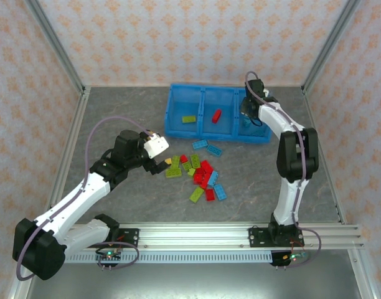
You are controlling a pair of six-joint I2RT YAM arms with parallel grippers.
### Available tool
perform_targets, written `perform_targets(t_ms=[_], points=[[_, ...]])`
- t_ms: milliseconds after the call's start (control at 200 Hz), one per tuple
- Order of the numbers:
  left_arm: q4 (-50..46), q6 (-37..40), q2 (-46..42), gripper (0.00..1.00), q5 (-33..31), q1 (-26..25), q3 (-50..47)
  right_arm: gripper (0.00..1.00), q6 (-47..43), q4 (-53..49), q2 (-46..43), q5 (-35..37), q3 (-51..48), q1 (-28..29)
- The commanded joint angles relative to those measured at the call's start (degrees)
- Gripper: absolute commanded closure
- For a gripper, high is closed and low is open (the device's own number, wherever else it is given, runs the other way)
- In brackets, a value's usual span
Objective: Sort the legos into containers by color
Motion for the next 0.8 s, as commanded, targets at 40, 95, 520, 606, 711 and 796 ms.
perform_targets(t_ms=[40, 95, 520, 606, 711, 796], points=[[0.5, -0.4, -0.5, 0.00, -0.4, -0.3, 1.0, 0.67, 4.5, -7.1, 3.5, 0.1, 6.7, -1.0], [0.6, -0.6, 0.0, 0.00, -0.3, -0.4, 1.1, 0.64, 5.7, -6.2, 2.4, 0.1, 5.5, -1.0], [1.5, -15.0, 6.5, 0.00, -5.7, -0.7, 5.7, 0.56, 11.8, -4.5, -19.4, -5.4, -5.9, -1.1], [-2.9, -26.6, 10.6, 0.00, -9.6, -0.7, 11.6, 0.55, 13.5, -2.5, -24.7, -13.9, -8.9, -0.2], [-12.6, -43.6, 17.1, 0.03, -12.8, -0.7, 20.0, 0.47, 10.8, -6.2, -27.6, -20.1, -8.6, 4.0], [-19.5, -56.6, 21.4, 0.06, -13.0, -0.9, 23.9, 0.43, 7.0, -14.2, -27.1, -21.3, -5.7, 8.3]])
